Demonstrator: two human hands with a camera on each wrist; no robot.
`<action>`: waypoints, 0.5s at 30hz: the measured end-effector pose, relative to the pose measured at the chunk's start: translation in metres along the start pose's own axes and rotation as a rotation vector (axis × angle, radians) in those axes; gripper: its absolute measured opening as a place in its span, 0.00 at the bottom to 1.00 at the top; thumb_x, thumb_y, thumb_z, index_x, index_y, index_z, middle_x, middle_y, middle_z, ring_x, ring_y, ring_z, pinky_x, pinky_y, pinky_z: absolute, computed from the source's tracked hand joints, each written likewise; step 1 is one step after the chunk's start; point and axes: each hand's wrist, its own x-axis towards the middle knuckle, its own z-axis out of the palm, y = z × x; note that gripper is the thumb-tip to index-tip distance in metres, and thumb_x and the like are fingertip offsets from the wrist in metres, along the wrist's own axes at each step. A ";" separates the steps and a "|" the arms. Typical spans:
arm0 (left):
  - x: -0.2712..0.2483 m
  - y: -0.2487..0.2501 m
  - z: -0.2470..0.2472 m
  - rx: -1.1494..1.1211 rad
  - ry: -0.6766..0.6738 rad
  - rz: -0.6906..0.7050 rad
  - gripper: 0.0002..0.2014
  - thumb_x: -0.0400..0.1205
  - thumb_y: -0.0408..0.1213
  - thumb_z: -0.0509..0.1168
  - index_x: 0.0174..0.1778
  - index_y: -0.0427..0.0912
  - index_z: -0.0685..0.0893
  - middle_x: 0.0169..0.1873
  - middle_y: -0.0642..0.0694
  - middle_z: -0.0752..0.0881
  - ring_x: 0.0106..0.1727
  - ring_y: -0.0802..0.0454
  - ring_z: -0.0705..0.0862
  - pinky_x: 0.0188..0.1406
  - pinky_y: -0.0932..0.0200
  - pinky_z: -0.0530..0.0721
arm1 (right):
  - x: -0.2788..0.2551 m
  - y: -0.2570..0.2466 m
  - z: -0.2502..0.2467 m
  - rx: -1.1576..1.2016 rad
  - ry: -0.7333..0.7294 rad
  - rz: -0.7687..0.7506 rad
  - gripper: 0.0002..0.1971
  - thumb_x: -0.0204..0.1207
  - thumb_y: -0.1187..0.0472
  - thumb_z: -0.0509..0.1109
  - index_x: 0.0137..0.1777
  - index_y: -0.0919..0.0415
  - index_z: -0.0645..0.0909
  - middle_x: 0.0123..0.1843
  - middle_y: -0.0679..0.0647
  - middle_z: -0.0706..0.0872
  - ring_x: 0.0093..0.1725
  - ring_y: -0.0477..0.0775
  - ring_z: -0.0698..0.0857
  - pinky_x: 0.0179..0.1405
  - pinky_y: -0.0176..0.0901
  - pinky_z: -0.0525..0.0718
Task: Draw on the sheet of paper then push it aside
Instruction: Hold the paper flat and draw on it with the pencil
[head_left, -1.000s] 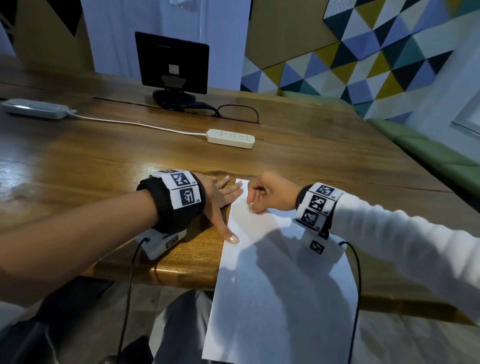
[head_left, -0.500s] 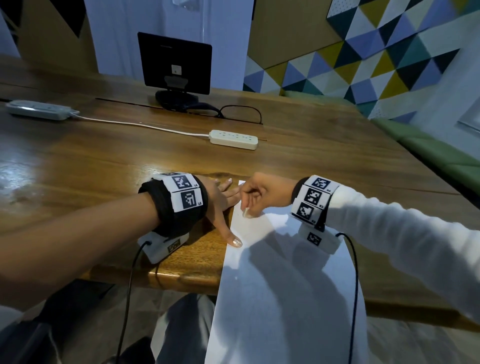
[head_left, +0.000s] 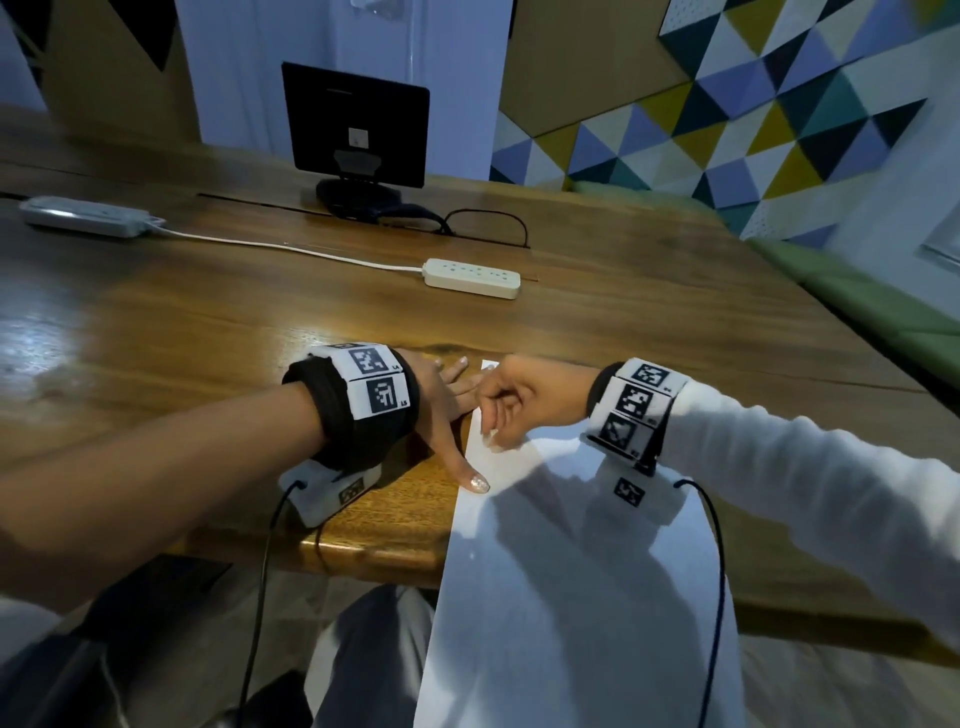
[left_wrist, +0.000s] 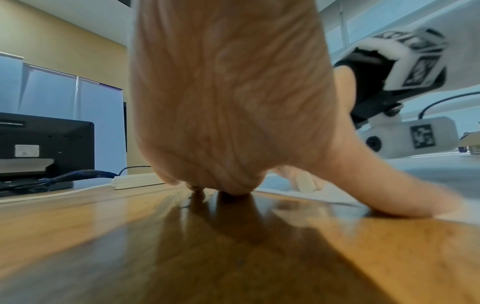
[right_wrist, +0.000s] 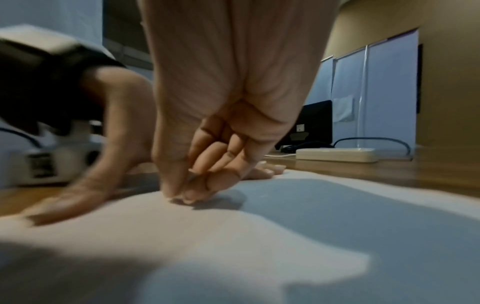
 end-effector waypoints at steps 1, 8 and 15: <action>0.001 0.000 0.000 -0.003 -0.001 0.000 0.60 0.69 0.74 0.61 0.80 0.49 0.28 0.80 0.49 0.27 0.79 0.44 0.24 0.80 0.35 0.37 | 0.002 0.001 -0.002 0.007 0.021 0.005 0.11 0.68 0.72 0.77 0.35 0.57 0.81 0.30 0.50 0.86 0.28 0.45 0.85 0.32 0.31 0.83; 0.003 0.000 -0.001 -0.011 -0.033 -0.036 0.61 0.67 0.76 0.60 0.82 0.49 0.31 0.80 0.46 0.28 0.79 0.43 0.23 0.80 0.34 0.36 | -0.003 -0.005 0.010 0.031 0.033 0.009 0.08 0.69 0.72 0.77 0.38 0.62 0.81 0.32 0.59 0.86 0.29 0.52 0.85 0.31 0.34 0.84; 0.003 0.000 0.001 0.011 -0.009 -0.014 0.60 0.68 0.76 0.60 0.81 0.49 0.30 0.80 0.47 0.27 0.79 0.43 0.23 0.80 0.35 0.35 | -0.003 -0.006 0.012 0.003 0.075 0.042 0.09 0.69 0.72 0.76 0.36 0.60 0.80 0.34 0.63 0.87 0.30 0.56 0.86 0.31 0.34 0.83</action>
